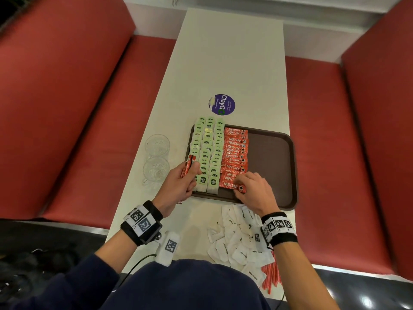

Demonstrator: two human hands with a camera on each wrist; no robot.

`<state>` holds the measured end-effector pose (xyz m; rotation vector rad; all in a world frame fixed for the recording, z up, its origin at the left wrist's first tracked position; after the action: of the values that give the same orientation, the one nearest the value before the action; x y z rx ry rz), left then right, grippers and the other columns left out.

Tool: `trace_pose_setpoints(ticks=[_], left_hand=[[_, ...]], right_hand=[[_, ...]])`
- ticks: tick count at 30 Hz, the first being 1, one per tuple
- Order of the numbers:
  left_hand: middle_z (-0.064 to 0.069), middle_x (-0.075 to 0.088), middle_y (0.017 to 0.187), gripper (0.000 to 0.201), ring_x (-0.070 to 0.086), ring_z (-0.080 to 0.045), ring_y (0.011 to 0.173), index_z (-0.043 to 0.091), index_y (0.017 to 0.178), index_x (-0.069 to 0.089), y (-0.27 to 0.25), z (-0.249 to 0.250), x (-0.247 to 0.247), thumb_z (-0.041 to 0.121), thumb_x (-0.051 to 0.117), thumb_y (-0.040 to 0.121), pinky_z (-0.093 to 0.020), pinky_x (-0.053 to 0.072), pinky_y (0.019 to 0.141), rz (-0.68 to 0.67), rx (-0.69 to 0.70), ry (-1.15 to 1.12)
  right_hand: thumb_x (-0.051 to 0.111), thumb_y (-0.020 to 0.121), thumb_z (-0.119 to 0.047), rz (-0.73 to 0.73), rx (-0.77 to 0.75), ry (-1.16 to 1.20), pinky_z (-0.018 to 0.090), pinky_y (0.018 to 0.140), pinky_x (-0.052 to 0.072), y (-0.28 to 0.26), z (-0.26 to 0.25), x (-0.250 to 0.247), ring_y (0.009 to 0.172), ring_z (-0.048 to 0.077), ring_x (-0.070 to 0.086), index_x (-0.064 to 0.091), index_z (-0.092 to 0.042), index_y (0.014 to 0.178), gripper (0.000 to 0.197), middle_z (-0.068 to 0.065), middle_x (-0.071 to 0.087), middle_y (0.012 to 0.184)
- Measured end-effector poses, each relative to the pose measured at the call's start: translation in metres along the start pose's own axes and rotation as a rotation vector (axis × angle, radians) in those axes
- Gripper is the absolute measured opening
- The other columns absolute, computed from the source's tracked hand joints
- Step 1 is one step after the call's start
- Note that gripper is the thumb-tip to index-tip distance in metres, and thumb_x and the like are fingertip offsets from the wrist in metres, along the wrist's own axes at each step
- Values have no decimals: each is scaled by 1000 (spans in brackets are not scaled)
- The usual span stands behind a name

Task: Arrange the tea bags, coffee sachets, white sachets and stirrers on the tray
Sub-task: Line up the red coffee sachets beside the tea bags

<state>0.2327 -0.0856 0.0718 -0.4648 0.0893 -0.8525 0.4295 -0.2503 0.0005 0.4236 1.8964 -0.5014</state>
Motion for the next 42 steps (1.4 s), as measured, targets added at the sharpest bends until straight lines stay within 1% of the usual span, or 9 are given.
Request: trace_pose_setpoints(ticks=[5,9,12,16,19,26,31,36,42], left_hand=[[1,34,66,48,27,-10,49,5,113,63,-3,-4,-6,51,58,106,-20,26,41,6,-3,5],[0,34,66,53,26,-11,49,3,116,64,-3,-7,-9,55,60,104,-20,26,42,19,-12,18],[0,34,67,50,26,-10,49,4,116,64,-3,-6,-10,53,59,105,-20,27,41,24,-11,20],[3,35,67,43,27,-8,50,7,114,64,-4,-4,-9,49,60,106,-19,27,42,17,-9,19],[3,35,68,40,27,-9,52,9,113,64,-4,-3,-10,48,61,106,-20,27,43,13,-9,18],[2,33,68,45,26,-10,52,4,117,64,-6,-6,-10,47,61,106,-20,27,43,21,-10,20],[1,33,68,43,26,-12,53,6,113,66,-6,-5,-12,49,61,105,-20,27,43,23,-6,30],[1,35,68,39,27,-10,52,8,112,66,-6,-3,-13,46,60,107,-19,27,42,23,1,43],[1,36,69,41,28,-10,51,9,113,66,-8,-2,-15,49,60,105,-19,27,42,19,5,42]], right_hand=[[82,92,-38,7,42,28,42,92,53,6,5,12,107,21,57,67,-30,121,34,-7,65,122],[81,95,-38,-6,37,39,40,95,52,9,2,15,111,20,57,67,-29,126,35,-5,66,127],[82,95,-35,19,47,47,41,97,53,12,3,13,114,21,57,68,-29,128,36,-4,66,129],[85,93,-35,61,63,39,43,99,53,15,4,10,118,23,54,64,-30,139,51,-3,59,136],[82,95,-39,64,61,55,42,101,53,17,1,11,122,22,52,60,-33,146,56,-4,53,144],[79,99,-35,81,49,54,45,100,58,20,0,15,131,24,48,50,-32,158,66,-3,41,161],[70,105,-39,66,21,-33,47,103,55,23,-1,20,128,29,49,43,-27,165,68,-2,38,168],[65,107,-42,51,39,-50,49,105,54,26,0,22,133,30,45,41,-25,166,67,-2,35,170],[75,101,-40,79,70,33,52,110,52,26,1,14,134,28,41,44,-28,164,71,-3,37,168]])
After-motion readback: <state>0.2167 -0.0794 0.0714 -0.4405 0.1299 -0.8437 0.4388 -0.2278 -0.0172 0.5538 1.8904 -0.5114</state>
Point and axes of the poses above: each hand's wrist, its own y-axis towards the middle knuckle, its own x-axis out of the palm, z = x × y, the point moved 6 cm from there along y, towards the middle knuckle
